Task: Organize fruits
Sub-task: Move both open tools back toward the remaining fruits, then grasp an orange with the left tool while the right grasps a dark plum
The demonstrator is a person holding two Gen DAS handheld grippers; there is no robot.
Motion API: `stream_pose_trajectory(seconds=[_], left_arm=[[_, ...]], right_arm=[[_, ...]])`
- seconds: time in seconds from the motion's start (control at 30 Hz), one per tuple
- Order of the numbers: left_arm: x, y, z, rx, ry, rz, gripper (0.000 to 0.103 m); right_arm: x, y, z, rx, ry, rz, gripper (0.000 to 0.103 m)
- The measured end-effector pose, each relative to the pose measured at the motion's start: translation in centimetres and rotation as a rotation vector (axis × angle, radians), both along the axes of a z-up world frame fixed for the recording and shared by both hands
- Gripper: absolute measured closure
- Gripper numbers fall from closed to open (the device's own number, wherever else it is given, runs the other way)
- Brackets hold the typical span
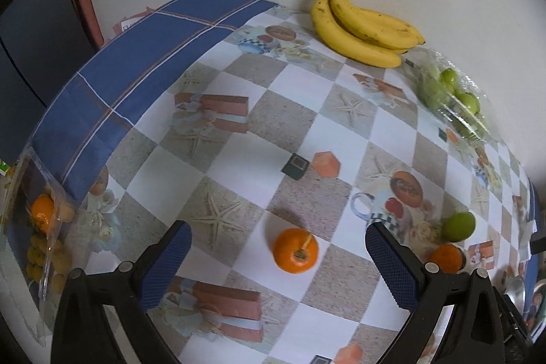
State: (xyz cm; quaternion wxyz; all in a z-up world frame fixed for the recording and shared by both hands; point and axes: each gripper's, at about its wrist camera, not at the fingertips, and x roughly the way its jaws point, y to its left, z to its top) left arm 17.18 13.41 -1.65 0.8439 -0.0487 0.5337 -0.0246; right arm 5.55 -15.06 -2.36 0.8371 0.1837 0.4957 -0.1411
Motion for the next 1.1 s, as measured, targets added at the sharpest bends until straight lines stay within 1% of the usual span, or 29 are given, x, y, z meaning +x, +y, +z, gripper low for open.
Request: stream_pose_trajectory(seconds=[0.27,0.33,0.4,0.5,0.53,0.6,0.73,0.8,0.83,0.97,1.1], left_arm=[[0.9,0.3,-2.2,-0.029,0.068,-0.001,0.001],[1.0,0.2,-2.7,-0.038,0.084,0.003,0.003],[1.0,0.0,-3.0,-0.053,0.095,0.0,0.01],[1.0,-0.3,-3.5,-0.068,0.111,-0.009,0.016],[1.0,-0.4,-3.6,-0.069,0.115,-0.01,0.016],[1.1,-0.6,-3.8,-0.078,0.122,-0.016,0.022],[1.3,-0.9,-4.1,-0.085,0.132,-0.021,0.029],[1.2,-0.9,-4.2,-0.081,0.137,-0.019,0.034],[1.2,-0.9,-4.3,-0.082,0.139,-0.02,0.035],[1.3,-1.1,-4.6,-0.087,0.151,-0.025,0.049],[1.4,-1.1,-4.8,-0.092,0.16,-0.021,0.061]], right_arm=[[1.0,0.4,-2.1,0.001,0.056,0.002,0.001],[1.1,0.4,-2.4,0.006,0.065,0.0,0.005],[1.2,0.2,-2.7,0.015,0.069,-0.005,0.016],[1.3,0.0,-3.1,0.021,0.079,-0.01,0.021],[1.4,0.0,-3.3,0.023,0.082,-0.01,0.024],[1.4,0.0,-3.4,0.026,0.086,-0.011,0.034],[1.8,0.1,-3.6,0.024,0.089,-0.009,0.042],[1.8,0.2,-3.6,0.024,0.089,-0.007,0.049],[1.9,0.2,-3.7,0.026,0.09,-0.006,0.05],[2.2,0.2,-3.8,0.029,0.09,-0.005,0.06],[2.2,0.2,-3.8,0.034,0.088,-0.004,0.063]])
